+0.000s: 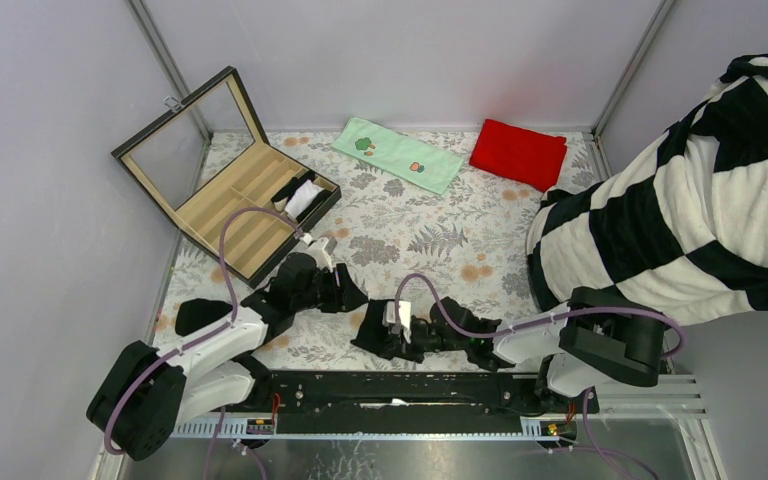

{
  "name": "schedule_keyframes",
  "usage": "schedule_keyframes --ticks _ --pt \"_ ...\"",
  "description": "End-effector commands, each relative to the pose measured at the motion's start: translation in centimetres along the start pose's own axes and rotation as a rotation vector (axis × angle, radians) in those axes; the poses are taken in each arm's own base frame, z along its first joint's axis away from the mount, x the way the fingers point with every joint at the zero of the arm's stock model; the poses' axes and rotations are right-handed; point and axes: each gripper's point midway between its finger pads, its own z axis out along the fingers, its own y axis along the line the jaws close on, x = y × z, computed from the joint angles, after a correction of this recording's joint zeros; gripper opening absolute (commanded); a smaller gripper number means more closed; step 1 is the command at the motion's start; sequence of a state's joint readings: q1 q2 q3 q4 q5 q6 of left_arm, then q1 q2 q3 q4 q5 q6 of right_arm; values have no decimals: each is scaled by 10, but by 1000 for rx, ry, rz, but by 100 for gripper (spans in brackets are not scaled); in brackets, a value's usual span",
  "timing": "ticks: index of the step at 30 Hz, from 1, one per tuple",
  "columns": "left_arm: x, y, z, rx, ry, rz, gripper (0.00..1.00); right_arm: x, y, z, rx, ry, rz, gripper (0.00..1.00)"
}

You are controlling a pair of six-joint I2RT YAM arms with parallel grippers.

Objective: Roll the underwear
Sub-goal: Roll the underwear to the center of the board.

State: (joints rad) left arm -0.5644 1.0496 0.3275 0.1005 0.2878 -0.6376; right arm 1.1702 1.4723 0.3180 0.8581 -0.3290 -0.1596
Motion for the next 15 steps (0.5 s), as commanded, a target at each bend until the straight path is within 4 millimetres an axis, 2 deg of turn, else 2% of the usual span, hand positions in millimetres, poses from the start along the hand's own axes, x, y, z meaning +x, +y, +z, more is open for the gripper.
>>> schedule_keyframes --ticks 1,11,15 --pt "-10 -11 2 28 -21 39 56 -16 -6 -3 14 -83 273 0" --pt "-13 -15 6 39 -20 46 55 -11 -17 -14 21 -149 616 0" --pt "-15 -19 6 53 -26 47 55 -1 -26 -18 57 -160 735 0"
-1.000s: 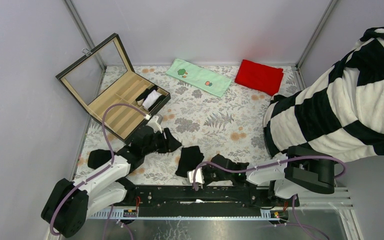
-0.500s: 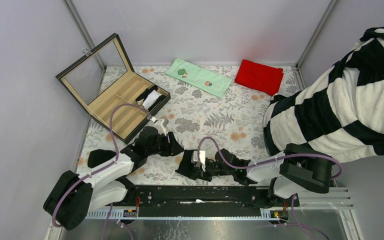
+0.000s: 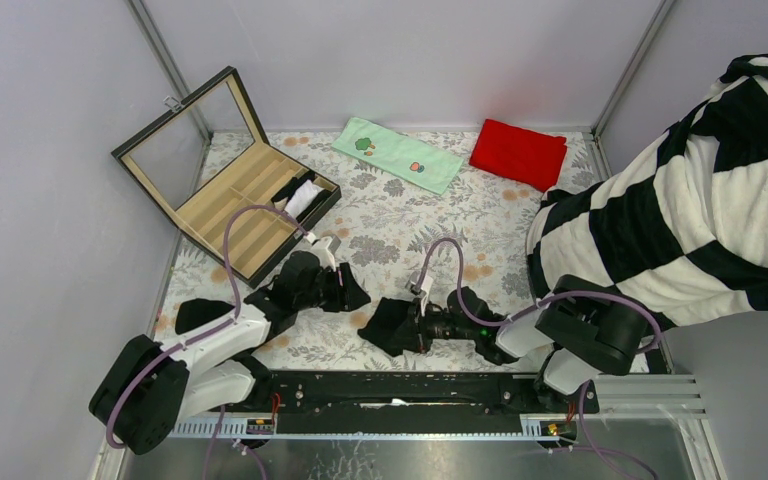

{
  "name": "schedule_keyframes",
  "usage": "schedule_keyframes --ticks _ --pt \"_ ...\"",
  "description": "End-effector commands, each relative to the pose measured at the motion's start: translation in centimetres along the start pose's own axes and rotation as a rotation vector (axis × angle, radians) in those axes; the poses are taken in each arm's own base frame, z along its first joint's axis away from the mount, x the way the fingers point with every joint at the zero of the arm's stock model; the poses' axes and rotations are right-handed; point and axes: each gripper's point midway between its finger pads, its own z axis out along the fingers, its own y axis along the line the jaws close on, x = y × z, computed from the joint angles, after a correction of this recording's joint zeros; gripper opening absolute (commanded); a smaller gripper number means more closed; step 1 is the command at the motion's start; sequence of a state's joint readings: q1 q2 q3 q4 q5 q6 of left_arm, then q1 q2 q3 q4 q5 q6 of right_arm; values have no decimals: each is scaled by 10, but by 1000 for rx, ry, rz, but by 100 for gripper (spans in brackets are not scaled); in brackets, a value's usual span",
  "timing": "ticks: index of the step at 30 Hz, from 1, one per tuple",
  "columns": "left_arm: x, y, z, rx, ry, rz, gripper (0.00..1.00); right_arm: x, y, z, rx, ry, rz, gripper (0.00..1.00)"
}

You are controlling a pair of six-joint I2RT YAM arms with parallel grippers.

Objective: Roll the underwear
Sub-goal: Roll the underwear to the center of the board.

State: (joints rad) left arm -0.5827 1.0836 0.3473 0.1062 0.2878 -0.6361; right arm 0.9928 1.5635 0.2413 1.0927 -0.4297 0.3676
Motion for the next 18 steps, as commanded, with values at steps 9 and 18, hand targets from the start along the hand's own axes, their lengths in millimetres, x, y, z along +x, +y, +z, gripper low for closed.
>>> schedule_keyframes --ticks 9,18 --pt "-17 -28 7 104 -28 62 55 4 -32 -13 141 -67 389 0" --pt "-6 -42 14 166 0 94 56 16 -56 -19 263 -39 578 0"
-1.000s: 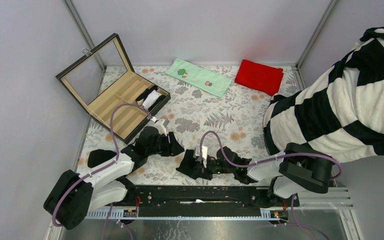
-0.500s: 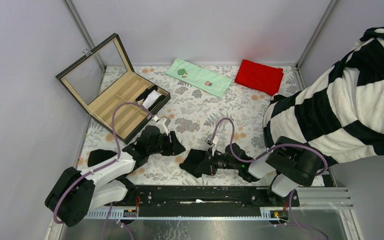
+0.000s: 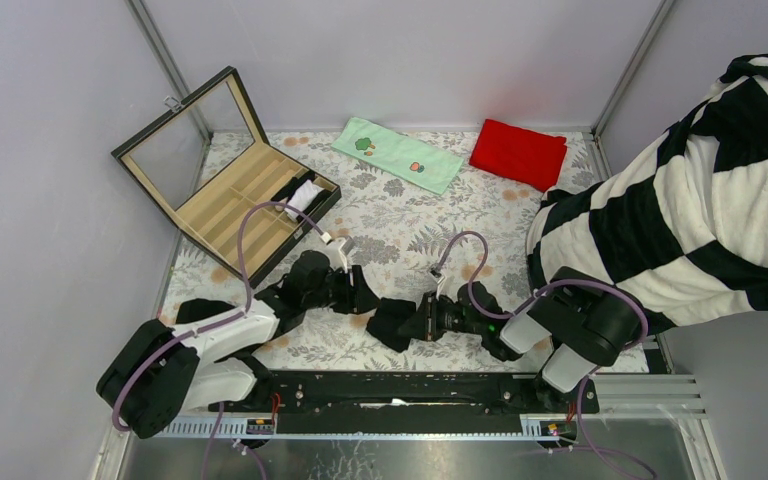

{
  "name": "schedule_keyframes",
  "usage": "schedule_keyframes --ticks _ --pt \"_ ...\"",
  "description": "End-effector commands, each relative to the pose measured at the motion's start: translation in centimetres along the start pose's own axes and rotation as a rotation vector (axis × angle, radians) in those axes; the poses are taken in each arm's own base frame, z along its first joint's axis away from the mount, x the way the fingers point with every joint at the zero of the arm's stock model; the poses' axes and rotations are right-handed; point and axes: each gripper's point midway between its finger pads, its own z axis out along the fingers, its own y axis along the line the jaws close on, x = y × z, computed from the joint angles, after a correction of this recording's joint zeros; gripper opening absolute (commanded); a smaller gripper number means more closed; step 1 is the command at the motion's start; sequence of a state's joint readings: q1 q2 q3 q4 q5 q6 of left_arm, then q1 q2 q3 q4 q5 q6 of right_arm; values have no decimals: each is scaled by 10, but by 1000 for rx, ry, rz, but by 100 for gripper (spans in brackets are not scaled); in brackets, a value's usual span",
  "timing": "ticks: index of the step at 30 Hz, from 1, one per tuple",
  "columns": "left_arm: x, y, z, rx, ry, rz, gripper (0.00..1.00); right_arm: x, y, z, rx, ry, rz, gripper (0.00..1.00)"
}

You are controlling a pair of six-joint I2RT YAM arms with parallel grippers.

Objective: Roll the underwear
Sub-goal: Roll the underwear to the center of the board.

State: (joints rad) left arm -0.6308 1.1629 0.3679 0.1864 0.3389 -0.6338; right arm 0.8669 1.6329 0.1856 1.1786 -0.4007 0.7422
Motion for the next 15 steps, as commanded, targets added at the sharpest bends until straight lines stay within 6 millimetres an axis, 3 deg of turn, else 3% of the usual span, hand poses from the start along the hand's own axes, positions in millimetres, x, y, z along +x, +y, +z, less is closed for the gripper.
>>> schedule_keyframes --ticks 1,9,15 --pt "-13 -23 4 90 -41 64 56 6 -31 -3 157 14 156 0" --pt "-9 -29 7 121 -26 79 57 7 -49 -1 287 91 228 0" --pt "1 -19 8 80 -6 94 57 3 -58 -7 357 106 252 0"
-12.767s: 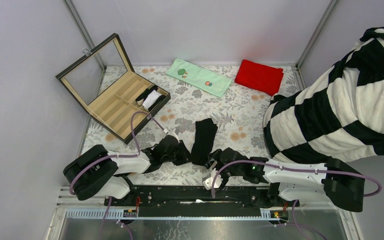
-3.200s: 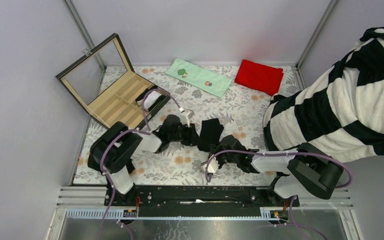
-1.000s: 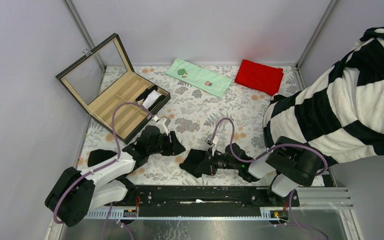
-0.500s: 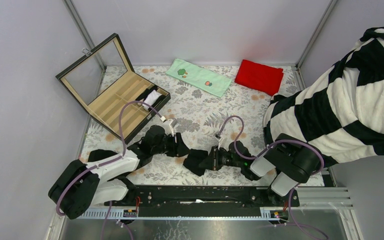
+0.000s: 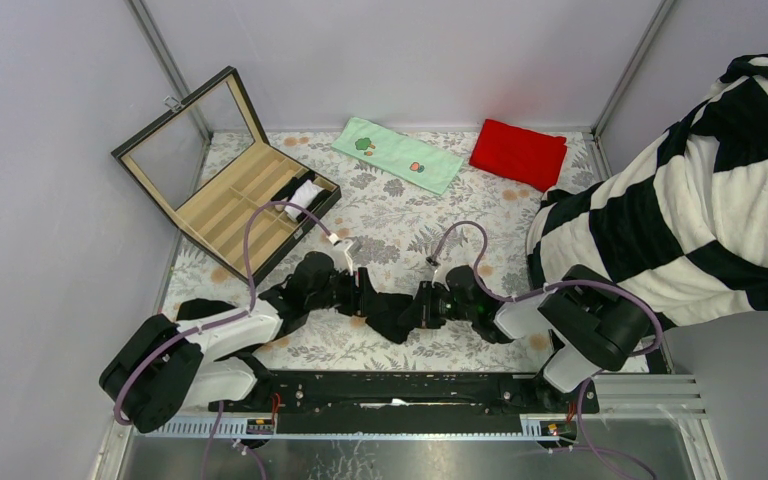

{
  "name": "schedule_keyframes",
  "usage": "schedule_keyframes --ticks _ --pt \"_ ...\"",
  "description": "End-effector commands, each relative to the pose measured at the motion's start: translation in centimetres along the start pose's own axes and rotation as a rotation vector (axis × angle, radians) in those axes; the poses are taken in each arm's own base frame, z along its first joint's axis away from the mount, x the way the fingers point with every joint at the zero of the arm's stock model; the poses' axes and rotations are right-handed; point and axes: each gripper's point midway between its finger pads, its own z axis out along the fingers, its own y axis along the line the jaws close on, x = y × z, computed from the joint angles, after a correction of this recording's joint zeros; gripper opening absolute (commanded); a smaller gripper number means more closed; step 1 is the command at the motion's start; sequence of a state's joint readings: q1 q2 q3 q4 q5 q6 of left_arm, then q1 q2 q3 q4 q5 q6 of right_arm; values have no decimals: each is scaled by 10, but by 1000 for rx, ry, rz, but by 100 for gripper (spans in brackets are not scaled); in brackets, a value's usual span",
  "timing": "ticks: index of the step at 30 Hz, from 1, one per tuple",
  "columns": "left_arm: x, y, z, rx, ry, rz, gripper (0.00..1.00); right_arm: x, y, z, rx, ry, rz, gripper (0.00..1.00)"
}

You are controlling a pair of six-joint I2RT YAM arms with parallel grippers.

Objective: Roll the underwear
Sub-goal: Roll the underwear to the center of the board.

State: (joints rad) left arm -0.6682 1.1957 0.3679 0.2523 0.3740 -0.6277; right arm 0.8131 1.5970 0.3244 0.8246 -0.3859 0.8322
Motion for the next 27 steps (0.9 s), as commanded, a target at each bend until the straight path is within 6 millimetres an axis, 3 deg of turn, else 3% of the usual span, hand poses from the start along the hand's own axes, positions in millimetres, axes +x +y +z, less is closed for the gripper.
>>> schedule_keyframes --ticks 1,11,20,27 --pt "-3 0 3 -1 -18 60 57 9 -43 -10 206 36 79 0" --pt "13 9 12 -21 26 69 53 9 -41 -9 203 62 75 0" --pt "14 39 24 -176 39 25 24 4 -42 -11 220 55 40 6" --pt "20 50 24 -231 58 15 20 -4 -38 -17 244 39 -10 17"
